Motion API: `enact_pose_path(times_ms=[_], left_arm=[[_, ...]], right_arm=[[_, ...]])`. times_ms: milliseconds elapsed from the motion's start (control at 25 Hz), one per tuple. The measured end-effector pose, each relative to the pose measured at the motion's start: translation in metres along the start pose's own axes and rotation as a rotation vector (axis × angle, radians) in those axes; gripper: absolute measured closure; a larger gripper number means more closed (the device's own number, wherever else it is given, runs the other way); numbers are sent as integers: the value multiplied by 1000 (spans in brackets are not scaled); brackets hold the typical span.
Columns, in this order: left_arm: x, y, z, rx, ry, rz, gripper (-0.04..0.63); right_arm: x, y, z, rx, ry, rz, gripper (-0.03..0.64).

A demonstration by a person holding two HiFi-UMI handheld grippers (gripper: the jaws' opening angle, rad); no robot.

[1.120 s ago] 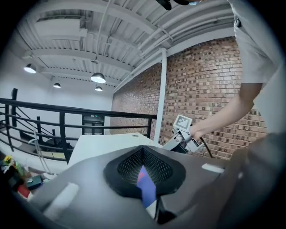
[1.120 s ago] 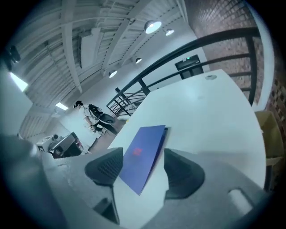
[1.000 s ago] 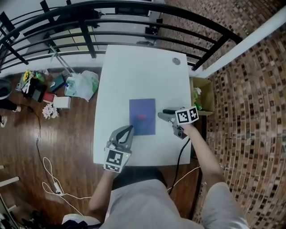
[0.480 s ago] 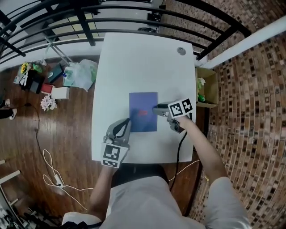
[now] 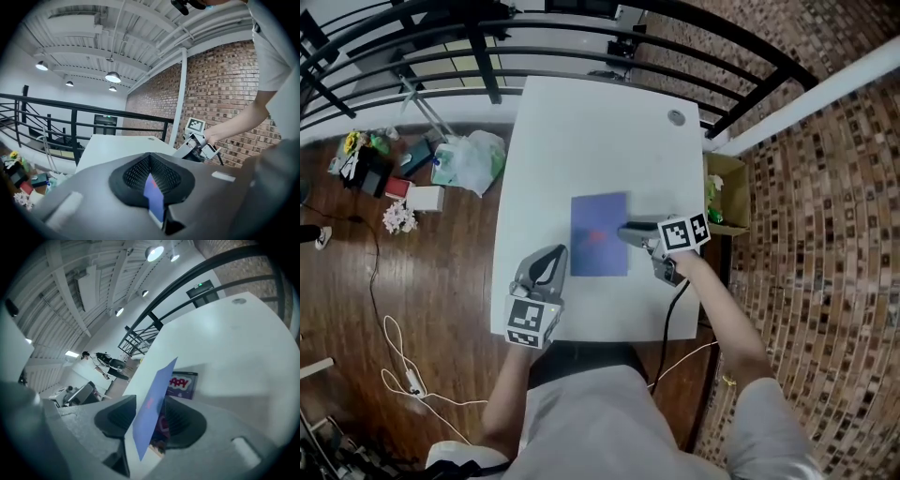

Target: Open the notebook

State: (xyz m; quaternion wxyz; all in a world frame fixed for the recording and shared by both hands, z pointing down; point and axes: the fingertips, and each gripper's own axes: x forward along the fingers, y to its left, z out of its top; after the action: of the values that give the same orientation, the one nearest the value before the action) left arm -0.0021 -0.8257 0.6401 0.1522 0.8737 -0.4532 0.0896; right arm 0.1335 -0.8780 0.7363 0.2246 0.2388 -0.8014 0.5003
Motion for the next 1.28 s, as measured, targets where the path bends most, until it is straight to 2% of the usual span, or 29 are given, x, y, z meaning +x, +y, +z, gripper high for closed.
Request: enact_pose_path(times_ms=[200,360,600,760,920,1040,1080,1280], left_arm=[[-19,7,10,-17,-35,31,580],[-40,23,17,-31,-59,85,580],[-88,50,12,-57,-80,213,580],[-121,68,2,-79,-81,292,580],[-146,80,-11,-99,-77,339,580],[-160,84,-18,-106,-73,357,580],[-164,84,-21,-109,-69,361,580],[-180,82,-28,-118,-71,353,580]], right_arm=[[-2,60,19,-86,-34,95,440],[21,112,35,-177,-26,173,448],[88,160,31,-266,66,252,479],[138,179,12,-243,151,305,494],[185,171,-8,-245,193,243,544],[208,154,-20,-243,216,155,627],[213,148,-26,-262,234,114,627],[231,118,-52,-485,346,-148,627]])
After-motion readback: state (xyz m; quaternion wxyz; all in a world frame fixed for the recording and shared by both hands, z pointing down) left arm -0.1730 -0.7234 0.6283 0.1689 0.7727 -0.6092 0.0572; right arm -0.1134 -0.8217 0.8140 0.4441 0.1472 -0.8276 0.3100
